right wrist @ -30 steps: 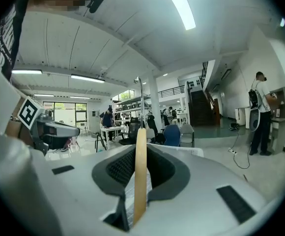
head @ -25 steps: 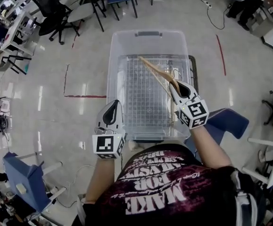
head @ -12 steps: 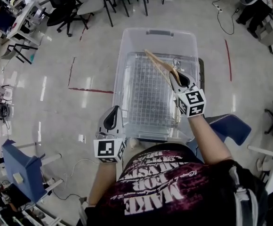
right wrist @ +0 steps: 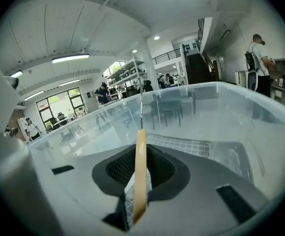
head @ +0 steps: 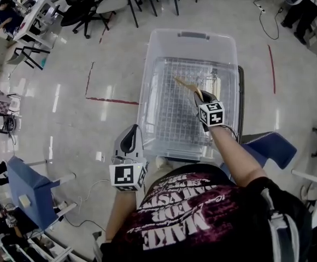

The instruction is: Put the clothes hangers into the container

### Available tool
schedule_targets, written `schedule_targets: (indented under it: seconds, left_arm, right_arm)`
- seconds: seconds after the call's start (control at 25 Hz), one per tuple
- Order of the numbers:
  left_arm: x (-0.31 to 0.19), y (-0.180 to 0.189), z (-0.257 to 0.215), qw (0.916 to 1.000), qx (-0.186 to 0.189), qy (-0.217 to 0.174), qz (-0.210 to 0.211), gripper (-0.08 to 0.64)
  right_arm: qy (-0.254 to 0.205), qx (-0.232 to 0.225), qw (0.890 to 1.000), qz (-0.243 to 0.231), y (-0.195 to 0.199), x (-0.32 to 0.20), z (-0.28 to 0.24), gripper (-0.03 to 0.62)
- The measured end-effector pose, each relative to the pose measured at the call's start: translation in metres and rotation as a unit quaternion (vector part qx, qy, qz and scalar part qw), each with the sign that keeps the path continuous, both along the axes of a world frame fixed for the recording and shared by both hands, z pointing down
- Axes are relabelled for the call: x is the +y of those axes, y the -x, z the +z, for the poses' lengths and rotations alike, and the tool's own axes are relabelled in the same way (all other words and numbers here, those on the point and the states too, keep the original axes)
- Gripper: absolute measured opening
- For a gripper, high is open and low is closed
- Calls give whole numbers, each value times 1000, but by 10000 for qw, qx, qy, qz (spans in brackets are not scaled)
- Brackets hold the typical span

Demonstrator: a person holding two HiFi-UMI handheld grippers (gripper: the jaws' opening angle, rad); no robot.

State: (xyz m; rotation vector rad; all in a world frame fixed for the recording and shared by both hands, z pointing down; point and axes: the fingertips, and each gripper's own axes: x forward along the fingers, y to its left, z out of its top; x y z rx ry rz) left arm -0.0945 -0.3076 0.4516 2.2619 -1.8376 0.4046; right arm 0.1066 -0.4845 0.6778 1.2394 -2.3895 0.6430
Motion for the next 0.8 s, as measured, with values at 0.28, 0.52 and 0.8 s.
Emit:
schedule_targets:
  seconds: [0.28, 0.52, 0.8]
  left_arm:
    - [18, 18, 3, 9996, -83, 159, -203, 6]
    - [29, 28, 2, 9994, -199, 156, -249, 6]
    - [36, 34, 3, 9997, -182, 144, -51, 6]
  right_arm:
    - [523, 133, 9985, 74, -1, 11, 54, 61]
    - [1290, 350, 9905, 334, -11, 26, 108, 64]
    - [1792, 994, 9710, 1235, -53, 39, 133, 164]
